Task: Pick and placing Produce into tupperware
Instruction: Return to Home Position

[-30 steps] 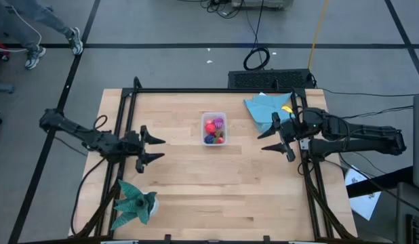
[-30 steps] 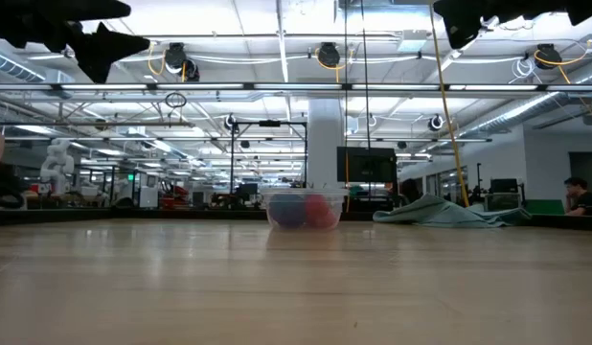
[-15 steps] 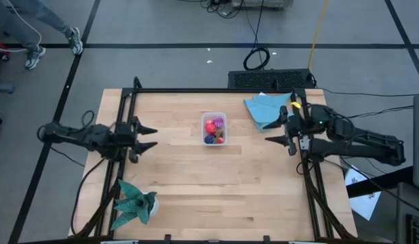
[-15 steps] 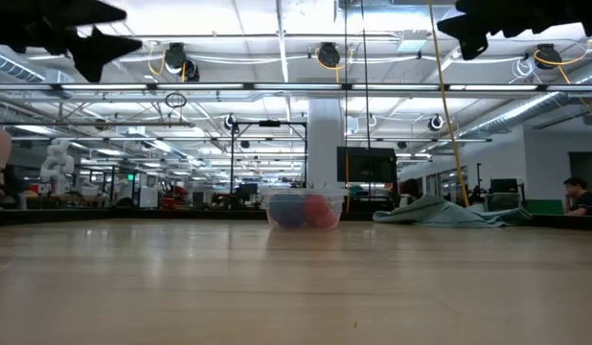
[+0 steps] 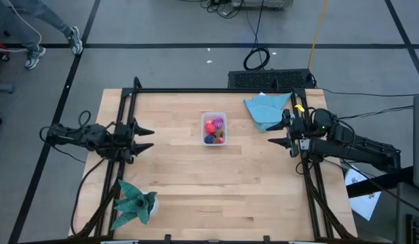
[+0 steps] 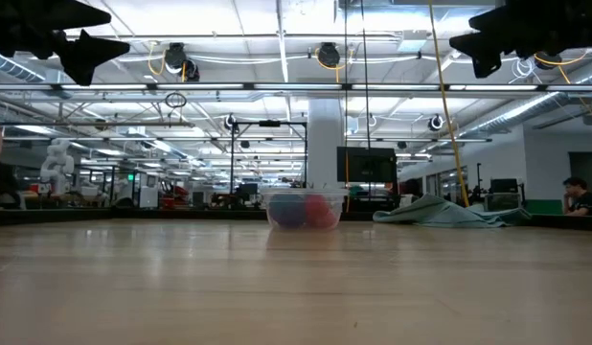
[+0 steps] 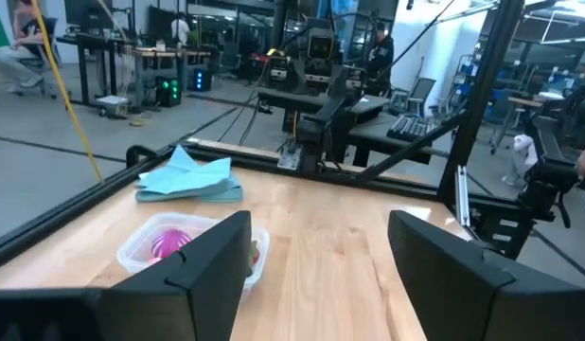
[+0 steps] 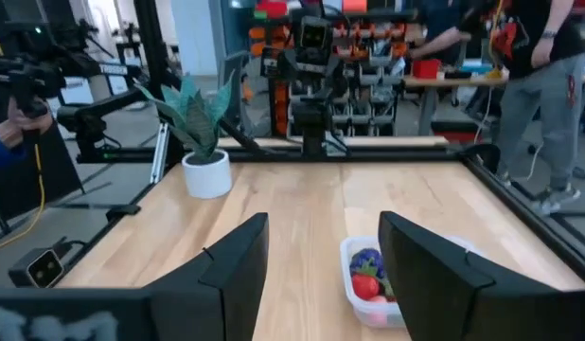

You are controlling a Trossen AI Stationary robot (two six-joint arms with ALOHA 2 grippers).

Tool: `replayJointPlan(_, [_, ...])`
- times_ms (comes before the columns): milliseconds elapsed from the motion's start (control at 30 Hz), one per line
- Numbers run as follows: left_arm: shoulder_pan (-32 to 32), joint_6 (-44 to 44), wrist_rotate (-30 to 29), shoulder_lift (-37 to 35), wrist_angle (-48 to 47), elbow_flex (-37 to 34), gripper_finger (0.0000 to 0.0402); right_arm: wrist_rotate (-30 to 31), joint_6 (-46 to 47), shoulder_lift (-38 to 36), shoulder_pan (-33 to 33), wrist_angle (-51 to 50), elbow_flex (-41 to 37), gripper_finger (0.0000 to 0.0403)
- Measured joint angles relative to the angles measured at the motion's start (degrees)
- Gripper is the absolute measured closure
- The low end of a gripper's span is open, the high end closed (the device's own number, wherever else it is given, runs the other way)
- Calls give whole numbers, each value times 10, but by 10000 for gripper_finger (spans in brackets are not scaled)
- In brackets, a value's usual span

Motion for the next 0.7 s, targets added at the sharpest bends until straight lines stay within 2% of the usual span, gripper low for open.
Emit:
replayJointPlan(167, [0, -11, 0, 0, 3, -19, 146, -18, 14, -7, -19, 89, -55, 209])
replayJointPlan(300, [0, -15, 0, 0, 20, -41, 146, -23, 30, -5, -41, 104, -82, 209])
replayJointPlan(400, [0, -10, 0, 0, 20, -42, 146, -80, 45, -5, -53, 117, -95, 209])
replayJointPlan(533, [0, -7, 0, -9, 20, -42, 146, -159, 75, -5, -53, 187, -100, 209])
replayJointPlan(700, [0, -15, -5, -15, 16, -42, 146, -179, 110, -5, -13, 275, -128, 209])
